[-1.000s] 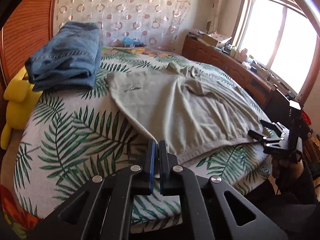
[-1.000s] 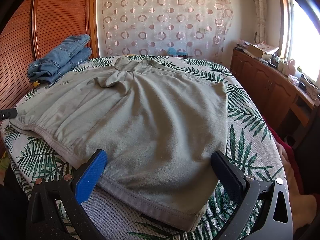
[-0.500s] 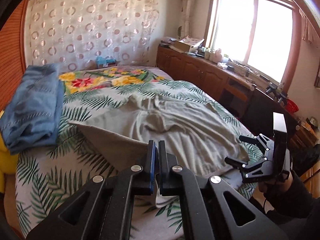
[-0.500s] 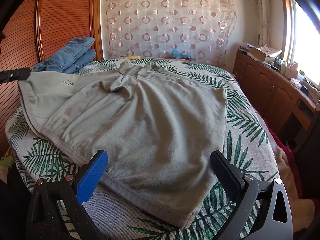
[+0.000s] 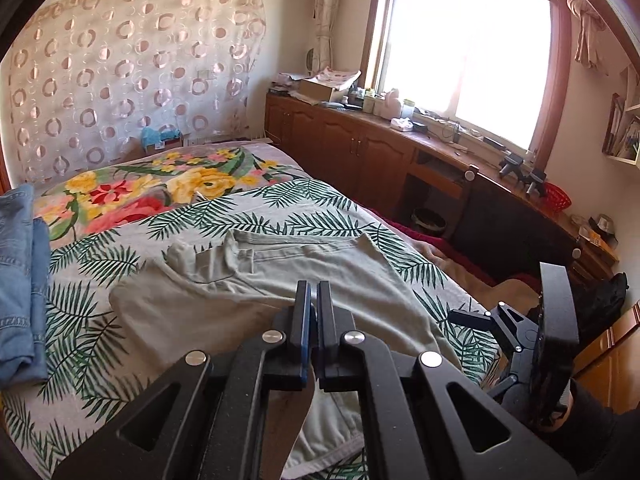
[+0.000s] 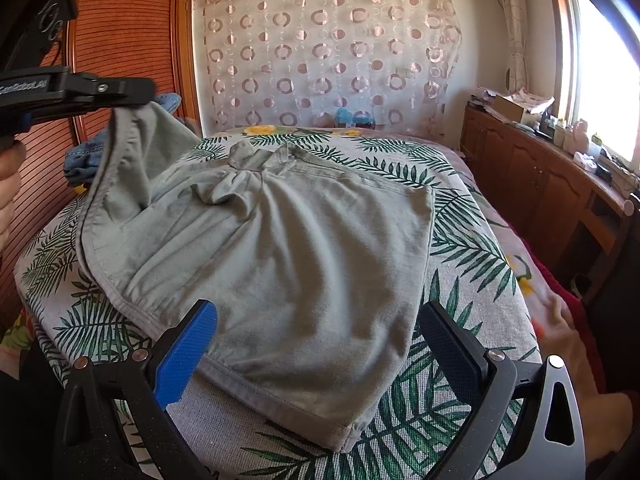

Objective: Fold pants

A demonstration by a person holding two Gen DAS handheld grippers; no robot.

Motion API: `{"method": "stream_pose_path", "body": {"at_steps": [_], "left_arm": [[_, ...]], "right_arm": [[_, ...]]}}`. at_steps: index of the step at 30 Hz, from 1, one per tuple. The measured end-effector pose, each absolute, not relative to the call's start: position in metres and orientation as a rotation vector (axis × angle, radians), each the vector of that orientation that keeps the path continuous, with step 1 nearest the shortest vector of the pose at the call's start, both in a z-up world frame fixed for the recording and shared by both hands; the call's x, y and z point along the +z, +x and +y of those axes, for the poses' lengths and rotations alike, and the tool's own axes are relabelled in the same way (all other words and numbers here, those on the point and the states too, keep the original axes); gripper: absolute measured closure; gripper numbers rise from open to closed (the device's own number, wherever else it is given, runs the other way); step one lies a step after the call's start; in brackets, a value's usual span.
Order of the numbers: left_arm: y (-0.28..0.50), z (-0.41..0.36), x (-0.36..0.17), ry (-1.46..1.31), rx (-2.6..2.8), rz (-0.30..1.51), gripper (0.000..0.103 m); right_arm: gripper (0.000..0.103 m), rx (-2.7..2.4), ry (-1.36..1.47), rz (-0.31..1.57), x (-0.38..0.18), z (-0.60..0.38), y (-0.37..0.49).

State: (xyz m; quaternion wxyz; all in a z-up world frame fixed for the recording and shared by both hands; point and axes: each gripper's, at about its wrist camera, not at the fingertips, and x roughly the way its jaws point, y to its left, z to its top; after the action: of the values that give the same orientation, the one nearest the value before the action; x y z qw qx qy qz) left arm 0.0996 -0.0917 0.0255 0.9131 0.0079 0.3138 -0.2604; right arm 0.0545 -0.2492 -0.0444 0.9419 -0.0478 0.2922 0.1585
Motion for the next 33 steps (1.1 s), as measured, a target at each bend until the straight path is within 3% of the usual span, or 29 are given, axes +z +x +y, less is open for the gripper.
{"method": "stream_pose_path", "body": {"at_steps": [10,13,14,16,17,18,27,33], "left_arm": [[0.106,-0.101,0.024,0.059,-0.485,0.660,0.099],[0.103,-0.093,0.023,0.062,-0.447,0.654,0.075],[0.100,-0.087,0.022,0.057,-0.434,0.647,0.060],[0.101,-0.078,0.018,0.045,-0.416,0.650,0.044],[0.102,-0.074,0.016,0.042,-0.402,0.656,0.026],[0.100,-0.068,0.012,0.034,-0.394,0.655,0.020],[0.088,-0.028,-0.035,0.035,-0.304,0.759,0.020],[0.072,-0.020,-0.067,0.034,-0.299,0.822,0.020]], "right_arm": [[0.002,0.320,-0.074,0.589,-0.044,-0.255,0.055],[0.002,0.323,-0.060,0.588,-0.044,-0.256,0.055],[0.002,0.324,-0.058,0.588,-0.044,-0.255,0.056],[0.003,0.325,-0.058,0.588,-0.044,-0.254,0.057],[0.003,0.326,-0.058,0.587,-0.044,-0.254,0.058],[0.003,0.328,-0.058,0.587,-0.044,-0.253,0.058],[0.012,0.372,-0.075,0.583,-0.040,-0.236,0.060],[0.025,0.435,-0.055,0.595,-0.038,-0.222,0.068]]}}
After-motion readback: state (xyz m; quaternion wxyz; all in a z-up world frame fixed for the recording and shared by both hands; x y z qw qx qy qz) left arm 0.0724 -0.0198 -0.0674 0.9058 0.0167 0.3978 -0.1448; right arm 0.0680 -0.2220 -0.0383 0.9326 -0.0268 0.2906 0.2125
